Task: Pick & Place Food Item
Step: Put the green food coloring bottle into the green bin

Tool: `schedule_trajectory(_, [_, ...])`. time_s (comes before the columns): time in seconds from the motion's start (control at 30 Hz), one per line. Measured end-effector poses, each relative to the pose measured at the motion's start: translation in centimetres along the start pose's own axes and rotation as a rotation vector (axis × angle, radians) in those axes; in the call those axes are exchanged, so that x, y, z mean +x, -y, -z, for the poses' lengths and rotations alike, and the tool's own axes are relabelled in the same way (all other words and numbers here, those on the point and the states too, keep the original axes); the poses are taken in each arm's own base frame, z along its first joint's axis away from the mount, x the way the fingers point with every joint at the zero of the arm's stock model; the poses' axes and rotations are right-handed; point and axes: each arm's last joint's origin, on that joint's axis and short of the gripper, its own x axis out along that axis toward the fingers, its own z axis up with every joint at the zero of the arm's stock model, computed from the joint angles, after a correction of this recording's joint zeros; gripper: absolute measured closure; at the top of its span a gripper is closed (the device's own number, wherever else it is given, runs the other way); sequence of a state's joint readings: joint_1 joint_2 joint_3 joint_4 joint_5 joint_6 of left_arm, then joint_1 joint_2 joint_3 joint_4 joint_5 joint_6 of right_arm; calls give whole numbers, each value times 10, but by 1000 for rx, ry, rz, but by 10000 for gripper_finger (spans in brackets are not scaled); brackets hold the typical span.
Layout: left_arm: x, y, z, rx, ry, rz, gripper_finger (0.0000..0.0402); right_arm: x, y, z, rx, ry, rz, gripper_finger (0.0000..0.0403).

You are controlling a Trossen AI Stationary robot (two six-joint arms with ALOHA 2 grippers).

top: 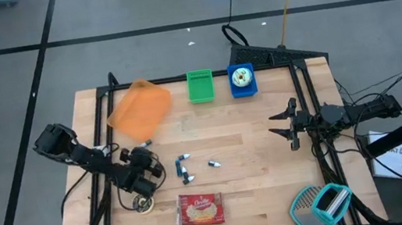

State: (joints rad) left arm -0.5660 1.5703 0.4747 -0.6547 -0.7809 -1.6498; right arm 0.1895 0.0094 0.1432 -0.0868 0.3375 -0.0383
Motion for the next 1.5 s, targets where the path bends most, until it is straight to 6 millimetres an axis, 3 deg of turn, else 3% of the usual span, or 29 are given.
schedule_trajectory(0.3, [-5,-12,4,20,-64,-85,401,0,0,0,0,0,0,216])
schedule_trajectory(0.47, [-1,-24,-1,-22,-89,-222,401,0,0,0,0,-1,0,216])
schedule_trajectory(0.6, [5,-26,-8,-63,-20,-247,401,0,0,0,0,0,0,216])
schedule_trajectory(0.93, [19,11,-19,67,22,13,401,0,0,0,0,0,0,216])
schedule_trajectory(1.2, [9,33,-34,174,110,74,400,0,0,0,0,0,0,216])
schedule_trajectory(1.37, [-8,54,-57,414,79,77,392,0,0,0,0,0,0,216])
schedule_trajectory(1.5, [-20,57,-92,469,8,3,365,0,0,0,0,0,0,216])
